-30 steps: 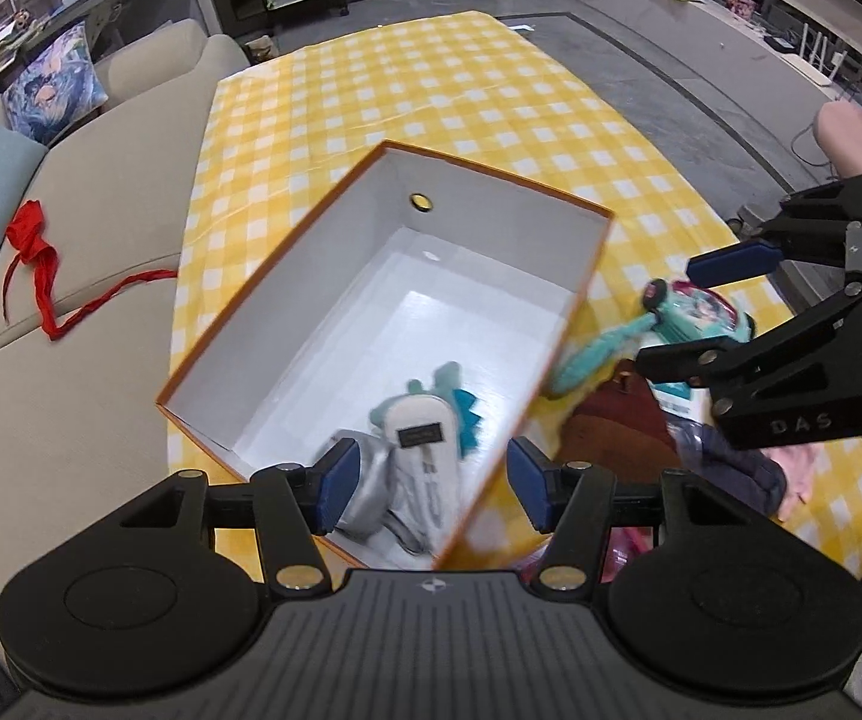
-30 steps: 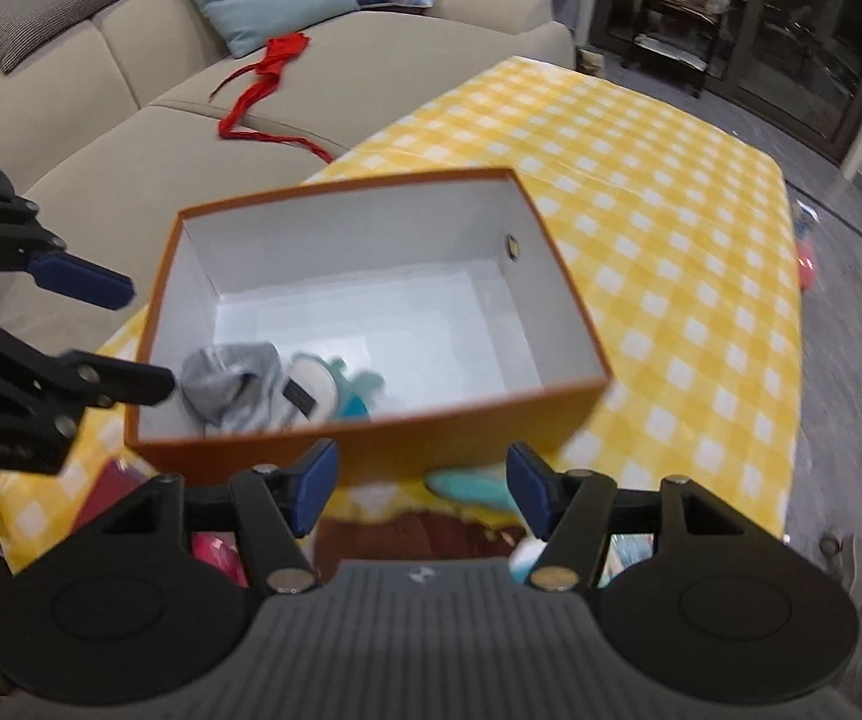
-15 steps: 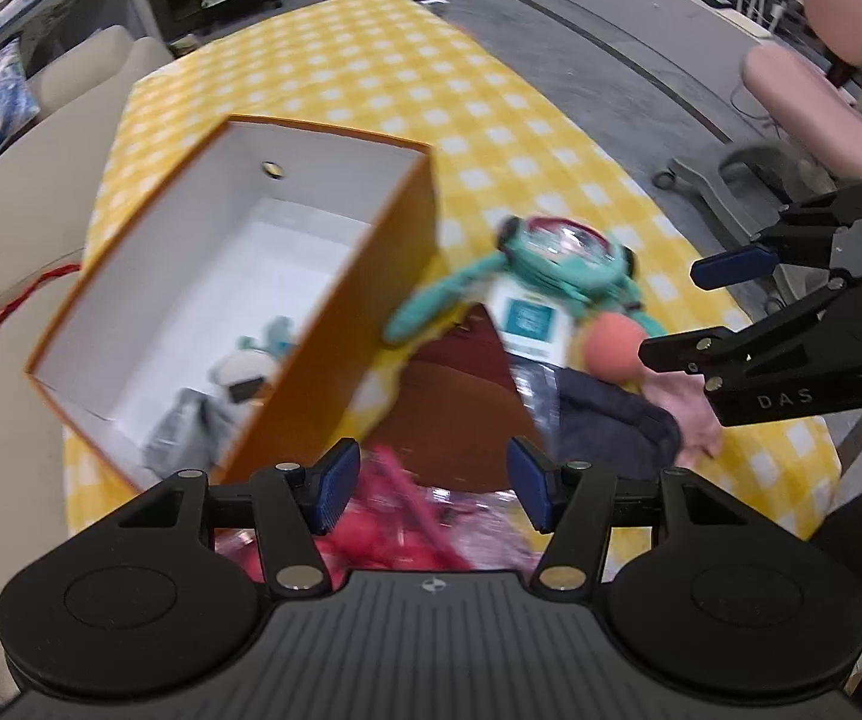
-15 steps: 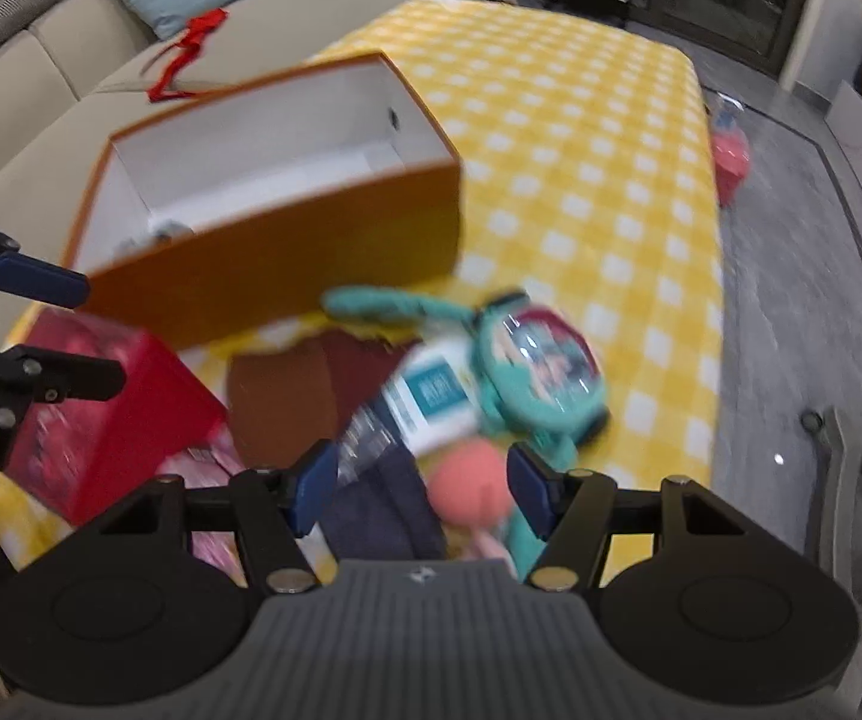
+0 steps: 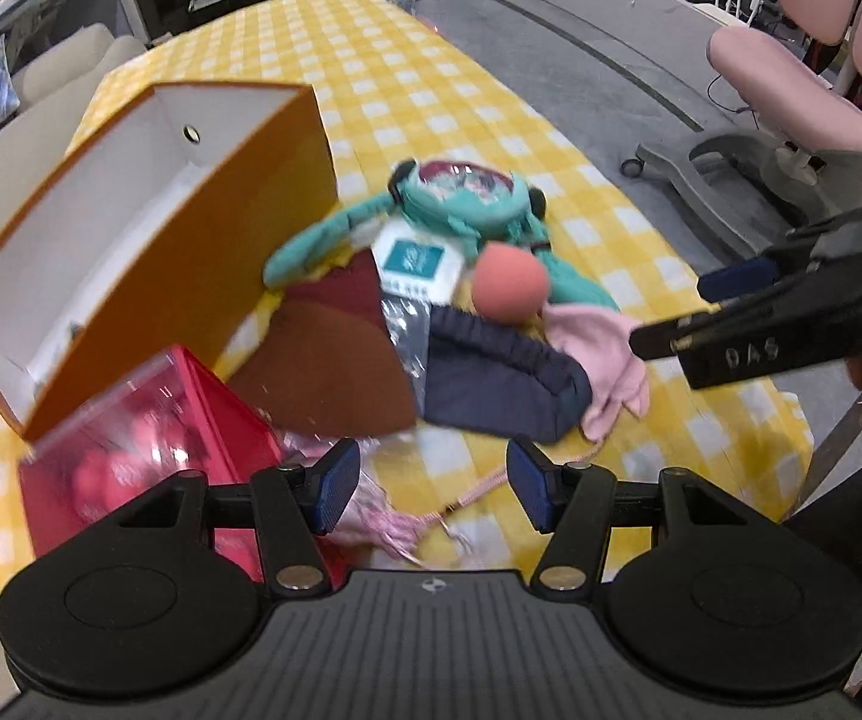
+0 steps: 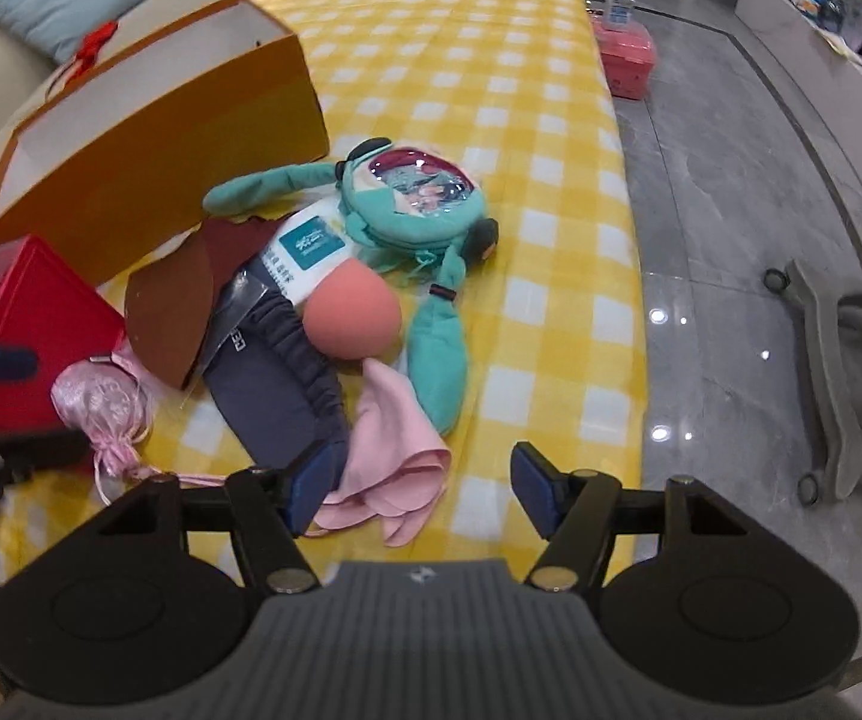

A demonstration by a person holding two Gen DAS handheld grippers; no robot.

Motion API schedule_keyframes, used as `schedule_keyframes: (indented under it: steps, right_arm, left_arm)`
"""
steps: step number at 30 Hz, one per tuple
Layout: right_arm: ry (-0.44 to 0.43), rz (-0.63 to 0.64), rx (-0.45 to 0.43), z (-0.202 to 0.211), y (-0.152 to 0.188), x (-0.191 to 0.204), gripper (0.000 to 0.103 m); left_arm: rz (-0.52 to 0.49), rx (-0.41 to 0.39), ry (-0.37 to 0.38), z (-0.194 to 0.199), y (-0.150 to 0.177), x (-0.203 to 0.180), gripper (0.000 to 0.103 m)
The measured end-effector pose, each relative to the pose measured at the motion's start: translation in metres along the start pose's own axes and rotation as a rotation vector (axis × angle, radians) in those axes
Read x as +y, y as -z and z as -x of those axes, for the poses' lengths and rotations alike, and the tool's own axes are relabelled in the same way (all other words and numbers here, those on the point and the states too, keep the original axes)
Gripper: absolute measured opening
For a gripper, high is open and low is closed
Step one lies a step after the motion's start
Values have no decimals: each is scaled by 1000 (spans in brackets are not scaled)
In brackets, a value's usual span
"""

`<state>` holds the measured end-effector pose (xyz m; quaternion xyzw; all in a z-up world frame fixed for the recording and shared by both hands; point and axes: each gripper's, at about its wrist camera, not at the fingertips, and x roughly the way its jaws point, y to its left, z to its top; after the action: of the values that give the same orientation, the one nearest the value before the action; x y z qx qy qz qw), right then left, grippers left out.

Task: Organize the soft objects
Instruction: 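Grasp the pink cloth with the right tool while the left tool grasps the navy fabric band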

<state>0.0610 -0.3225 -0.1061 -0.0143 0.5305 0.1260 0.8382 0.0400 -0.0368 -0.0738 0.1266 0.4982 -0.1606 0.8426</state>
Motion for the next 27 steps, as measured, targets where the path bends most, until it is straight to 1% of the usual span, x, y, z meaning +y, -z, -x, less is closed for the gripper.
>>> schedule_keyframes:
  steps: [3, 7, 9, 11, 12, 13, 14, 18, 20, 22, 23, 24, 25, 26, 27]
  right_arm:
    - [-1, -1, 20, -7, 6, -5, 67]
    - [-8, -19, 77, -22, 12, -12, 65]
    - [-16, -24, 76, -24, 13, -14, 65]
    - [-23, -32, 67, -25, 13, -16, 64]
    - [-29, -41, 61, -26, 12, -17, 62]
    - [-32, -52, 59, -27, 11, -19, 57]
    - [-36, -60, 59, -28, 10, -20, 55]
    - [-55, -69, 56, -36, 4, -20, 51]
    - [-60, -58, 63, -40, 1, -18, 48]
    - [-61, -49, 70, -46, -1, -15, 48]
    - [-59, -45, 74, -49, -2, -15, 47]
    - [-59, -38, 80, -51, -3, -13, 43]
    - [-64, -30, 90, -53, -4, -13, 26]
    - [-73, -20, 108, -55, -4, -13, 6]
    - [-78, -16, 120, -57, -3, -13, 3]
  left_arm:
    - [-4, 28, 5, -9, 9, -8, 67]
    - [-51, 57, -16, -19, 15, -21, 67]
    - [-71, 60, -27, -23, 17, -26, 69]
    - [-76, 63, -23, -28, 18, -28, 69]
    - [-76, 65, -17, -31, 18, -29, 69]
    - [-77, 65, -14, -35, 17, -29, 70]
    - [-78, 66, -14, -39, 16, -30, 70]
    - [-75, 68, 3, -48, 12, -35, 70]
    - [-88, 59, 16, -51, 10, -40, 70]
    - [-101, 57, 26, -54, 8, -44, 70]
    - [-103, 58, 28, -56, 7, -46, 69]
    - [-103, 60, 33, -58, 6, -47, 70]
    - [-103, 61, 39, -60, 5, -49, 69]
    - [-103, 61, 44, -62, 4, -50, 70]
    - [-105, 59, 48, -64, 3, -52, 70]
